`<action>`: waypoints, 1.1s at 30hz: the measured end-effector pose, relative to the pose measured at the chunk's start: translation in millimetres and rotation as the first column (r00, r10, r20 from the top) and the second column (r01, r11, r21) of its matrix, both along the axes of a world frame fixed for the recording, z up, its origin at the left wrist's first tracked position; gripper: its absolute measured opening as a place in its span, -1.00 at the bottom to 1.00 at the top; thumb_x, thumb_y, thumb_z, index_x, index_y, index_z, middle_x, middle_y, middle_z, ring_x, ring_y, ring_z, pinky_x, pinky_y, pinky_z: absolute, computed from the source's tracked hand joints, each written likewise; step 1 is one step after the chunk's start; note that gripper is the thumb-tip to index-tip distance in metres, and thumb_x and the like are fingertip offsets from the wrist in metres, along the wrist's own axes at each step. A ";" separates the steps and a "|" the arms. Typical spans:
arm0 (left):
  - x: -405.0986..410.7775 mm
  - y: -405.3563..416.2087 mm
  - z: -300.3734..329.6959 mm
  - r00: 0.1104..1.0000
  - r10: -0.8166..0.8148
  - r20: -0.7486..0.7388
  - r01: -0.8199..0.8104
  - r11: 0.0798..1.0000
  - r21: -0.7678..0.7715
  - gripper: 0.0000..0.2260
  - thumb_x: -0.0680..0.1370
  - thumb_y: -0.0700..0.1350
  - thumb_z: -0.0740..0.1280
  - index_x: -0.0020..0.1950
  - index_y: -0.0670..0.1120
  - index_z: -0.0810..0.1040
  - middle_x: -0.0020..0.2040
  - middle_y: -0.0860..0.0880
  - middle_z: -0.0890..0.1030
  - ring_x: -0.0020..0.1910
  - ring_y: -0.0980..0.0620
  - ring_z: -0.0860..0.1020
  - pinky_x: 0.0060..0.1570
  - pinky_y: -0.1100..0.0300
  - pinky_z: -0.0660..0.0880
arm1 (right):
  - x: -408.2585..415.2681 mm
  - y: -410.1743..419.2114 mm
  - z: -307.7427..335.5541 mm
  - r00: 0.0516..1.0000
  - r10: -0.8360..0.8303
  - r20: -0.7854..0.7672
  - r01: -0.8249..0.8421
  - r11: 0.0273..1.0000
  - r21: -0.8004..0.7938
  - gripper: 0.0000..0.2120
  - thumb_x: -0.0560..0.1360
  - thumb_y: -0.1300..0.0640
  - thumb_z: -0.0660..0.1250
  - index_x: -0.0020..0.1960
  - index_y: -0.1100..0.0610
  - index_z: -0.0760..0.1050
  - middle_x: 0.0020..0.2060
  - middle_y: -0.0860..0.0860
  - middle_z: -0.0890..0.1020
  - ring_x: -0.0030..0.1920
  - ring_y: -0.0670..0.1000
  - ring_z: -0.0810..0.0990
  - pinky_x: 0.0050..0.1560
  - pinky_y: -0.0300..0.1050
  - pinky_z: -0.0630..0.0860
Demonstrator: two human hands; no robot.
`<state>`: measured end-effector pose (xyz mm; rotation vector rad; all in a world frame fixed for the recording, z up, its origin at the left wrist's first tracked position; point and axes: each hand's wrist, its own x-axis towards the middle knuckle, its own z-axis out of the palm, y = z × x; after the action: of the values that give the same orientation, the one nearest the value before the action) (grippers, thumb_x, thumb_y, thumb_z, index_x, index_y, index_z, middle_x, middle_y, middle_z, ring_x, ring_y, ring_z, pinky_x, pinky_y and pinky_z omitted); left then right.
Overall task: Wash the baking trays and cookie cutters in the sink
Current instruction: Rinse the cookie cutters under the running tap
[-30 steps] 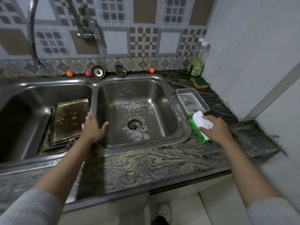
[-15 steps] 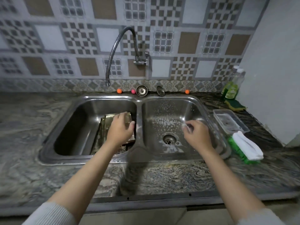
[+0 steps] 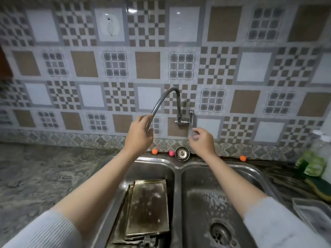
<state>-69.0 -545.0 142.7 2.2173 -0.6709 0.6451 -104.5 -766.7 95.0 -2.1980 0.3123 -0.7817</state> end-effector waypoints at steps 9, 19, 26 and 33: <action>75.6 -21.5 2.6 0.993 -0.064 0.101 0.066 0.998 -0.021 -0.56 0.48 -0.37 0.34 0.31 -0.04 0.51 0.07 0.04 0.57 0.01 0.09 0.52 0.04 0.13 0.55 | 150.6 -59.3 9.2 0.992 -0.122 -0.018 0.121 0.991 -0.050 -0.54 0.51 0.25 0.27 0.41 0.09 0.37 0.23 0.14 0.49 0.21 0.15 0.49 0.18 0.00 0.48; 84.9 -14.9 -2.1 0.984 -0.139 0.111 0.150 0.985 -0.088 -0.56 0.46 -0.38 0.37 0.29 -0.04 0.54 0.05 0.05 0.60 -0.04 0.25 0.53 0.03 0.44 0.47 | 169.5 -71.8 -11.5 0.975 -0.080 0.208 0.087 0.996 -0.024 -0.81 0.53 0.26 0.29 0.13 0.24 0.55 -0.05 0.15 0.65 -0.03 0.17 0.60 -0.04 -0.08 0.52; 79.9 -16.4 -1.8 0.991 -0.122 0.051 0.127 0.985 -0.115 -0.56 0.48 -0.36 0.36 0.29 0.01 0.53 0.06 0.14 0.55 -0.05 0.26 0.51 -0.02 0.59 0.39 | 136.9 -67.2 -27.9 0.969 0.009 0.248 0.018 0.994 -0.107 -0.84 0.51 0.31 0.33 0.06 0.29 0.61 -0.05 0.17 0.68 -0.03 0.15 0.64 0.02 -0.14 0.50; 80.4 -17.2 -2.0 0.992 -0.116 0.057 0.121 0.988 -0.097 -0.56 0.49 -0.36 0.34 0.31 -0.01 0.51 0.06 0.13 0.55 -0.02 0.21 0.49 -0.01 0.60 0.37 | 120.5 -62.9 -36.2 0.996 0.042 0.083 -0.020 0.971 -0.239 -0.75 0.55 0.32 0.26 0.20 0.35 0.54 0.16 0.25 0.60 0.20 0.21 0.55 0.27 -0.01 0.43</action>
<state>11.4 -562.2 140.7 2.0580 -0.7731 0.6627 16.0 -829.6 58.8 -2.3762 0.1453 -0.9369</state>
